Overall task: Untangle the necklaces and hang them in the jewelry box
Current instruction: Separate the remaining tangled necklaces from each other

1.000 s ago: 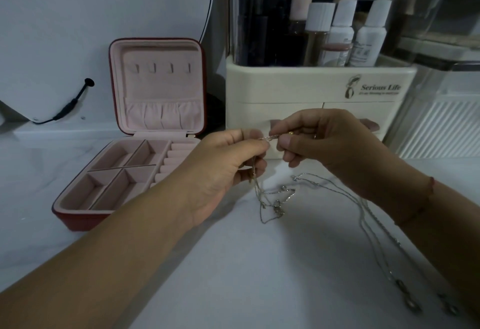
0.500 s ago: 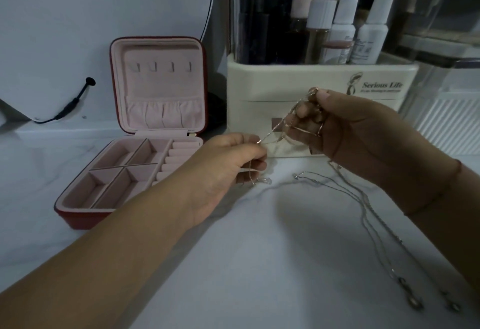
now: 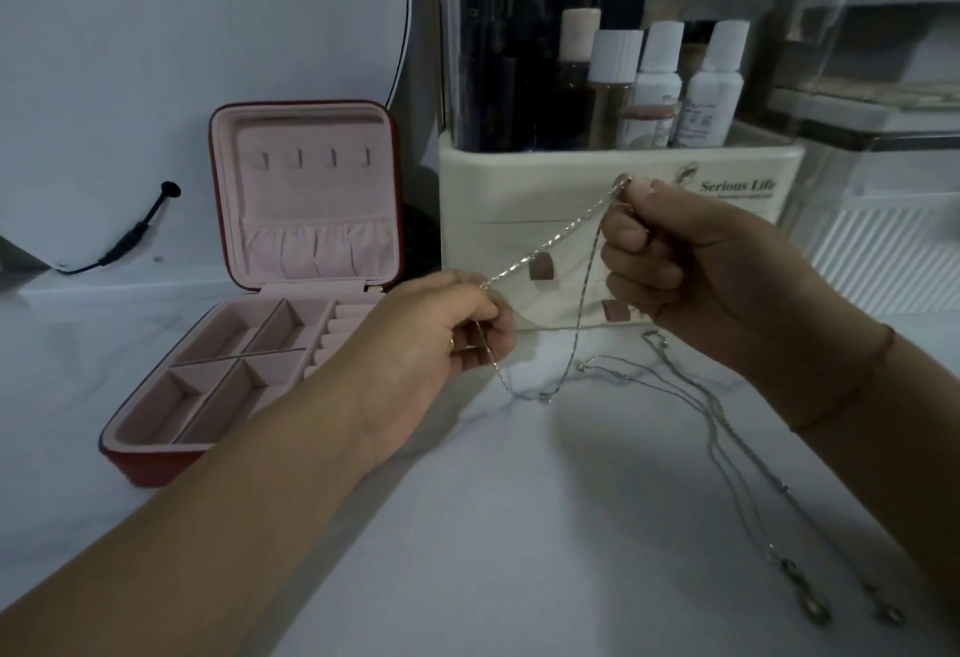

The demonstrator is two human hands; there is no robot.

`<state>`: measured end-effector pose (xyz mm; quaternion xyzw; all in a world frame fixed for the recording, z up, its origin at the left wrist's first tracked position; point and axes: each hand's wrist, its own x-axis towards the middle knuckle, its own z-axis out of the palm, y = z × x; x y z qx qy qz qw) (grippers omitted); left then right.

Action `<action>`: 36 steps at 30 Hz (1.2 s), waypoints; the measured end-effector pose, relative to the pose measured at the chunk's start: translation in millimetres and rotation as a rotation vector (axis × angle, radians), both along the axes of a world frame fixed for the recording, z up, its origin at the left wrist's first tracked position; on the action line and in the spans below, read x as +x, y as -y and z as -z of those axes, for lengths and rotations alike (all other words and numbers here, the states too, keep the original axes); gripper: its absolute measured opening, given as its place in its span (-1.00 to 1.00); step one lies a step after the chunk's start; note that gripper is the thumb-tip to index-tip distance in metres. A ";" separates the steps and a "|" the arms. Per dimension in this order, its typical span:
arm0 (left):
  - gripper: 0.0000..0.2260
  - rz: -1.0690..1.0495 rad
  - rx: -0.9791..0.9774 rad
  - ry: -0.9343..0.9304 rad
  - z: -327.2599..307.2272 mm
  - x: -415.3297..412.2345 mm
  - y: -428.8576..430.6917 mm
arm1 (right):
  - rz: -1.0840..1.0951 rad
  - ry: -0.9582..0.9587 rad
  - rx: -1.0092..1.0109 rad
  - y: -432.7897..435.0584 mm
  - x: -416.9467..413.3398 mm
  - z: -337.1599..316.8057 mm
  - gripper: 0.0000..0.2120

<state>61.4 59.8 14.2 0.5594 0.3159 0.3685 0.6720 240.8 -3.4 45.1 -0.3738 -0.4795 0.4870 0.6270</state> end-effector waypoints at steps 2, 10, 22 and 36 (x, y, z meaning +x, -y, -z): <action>-0.78 -0.008 -0.005 0.029 -2.1 -1.8 -1.0 | -0.007 0.050 0.014 0.9 1.3 -0.4 -0.72; -0.68 -0.040 0.023 -0.118 -3.5 -5.0 -1.3 | 0.010 0.258 0.069 6.3 -1.5 -3.8 -0.87; -0.85 0.052 0.249 -0.293 -11.2 -8.5 18.0 | 0.052 0.533 0.166 10.1 -11.4 2.1 -0.89; -0.88 0.145 0.159 -0.063 -4.7 -5.1 14.3 | 0.019 0.538 0.053 5.5 -13.9 6.3 -0.77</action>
